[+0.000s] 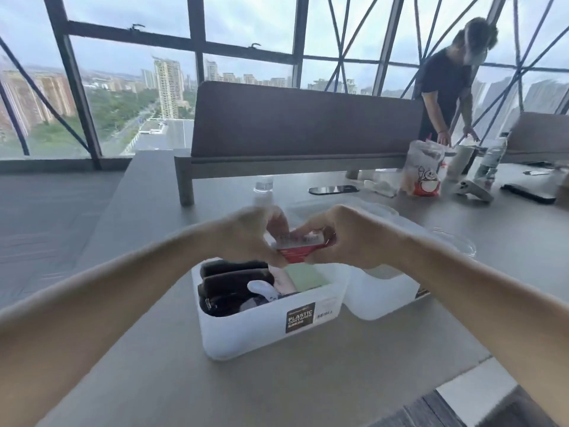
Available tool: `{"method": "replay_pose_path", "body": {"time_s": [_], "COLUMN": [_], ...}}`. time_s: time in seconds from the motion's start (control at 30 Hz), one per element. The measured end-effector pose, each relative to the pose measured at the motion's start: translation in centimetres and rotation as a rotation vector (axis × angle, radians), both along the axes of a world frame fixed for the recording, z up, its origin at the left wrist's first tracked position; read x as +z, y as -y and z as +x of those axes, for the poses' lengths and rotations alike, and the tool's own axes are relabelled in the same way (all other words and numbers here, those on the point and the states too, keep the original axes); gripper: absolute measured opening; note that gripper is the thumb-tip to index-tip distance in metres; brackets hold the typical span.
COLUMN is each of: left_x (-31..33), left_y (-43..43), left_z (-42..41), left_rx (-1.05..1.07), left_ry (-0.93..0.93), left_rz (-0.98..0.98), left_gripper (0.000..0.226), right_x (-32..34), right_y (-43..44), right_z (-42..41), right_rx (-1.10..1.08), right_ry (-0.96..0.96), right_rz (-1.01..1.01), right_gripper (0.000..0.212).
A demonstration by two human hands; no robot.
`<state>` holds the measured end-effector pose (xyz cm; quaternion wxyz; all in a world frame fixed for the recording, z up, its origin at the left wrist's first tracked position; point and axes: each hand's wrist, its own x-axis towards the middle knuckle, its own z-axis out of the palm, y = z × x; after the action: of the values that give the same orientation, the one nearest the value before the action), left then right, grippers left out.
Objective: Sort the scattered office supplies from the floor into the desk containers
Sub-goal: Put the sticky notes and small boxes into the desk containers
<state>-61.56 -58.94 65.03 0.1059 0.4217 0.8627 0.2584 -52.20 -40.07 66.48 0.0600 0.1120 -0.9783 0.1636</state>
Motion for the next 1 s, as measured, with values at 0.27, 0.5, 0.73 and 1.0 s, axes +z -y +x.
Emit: {"method": "replay_pose_path", "body": {"time_s": [0.27, 0.5, 0.73, 1.0], "left_x": [-2.5, -3.7, -4.6, -6.0], "left_y": [0.0, 1.3, 2.3, 2.6], "left_z": [-2.8, -5.0, -5.3, -4.8], "left_rx": [-0.007, 0.034, 0.089, 0.125], "left_ry": [-0.238, -0.399, -0.264, -0.278], "left_rz": [-0.191, -0.151, -0.068, 0.016], "left_gripper": [0.061, 0.049, 0.045, 0.045], "right_x": [-1.6, -4.3, -4.2, -4.0], "right_y": [-0.7, 2.5, 3.1, 3.0], "right_z": [-3.5, -4.3, -4.3, -5.7], "right_rx": [-0.119, -0.187, -0.15, 0.123], "right_ry": [0.065, -0.024, 0.144, 0.3], "right_rz": [0.231, 0.491, 0.733, 0.784], "right_gripper": [0.031, 0.027, 0.037, 0.037]}}
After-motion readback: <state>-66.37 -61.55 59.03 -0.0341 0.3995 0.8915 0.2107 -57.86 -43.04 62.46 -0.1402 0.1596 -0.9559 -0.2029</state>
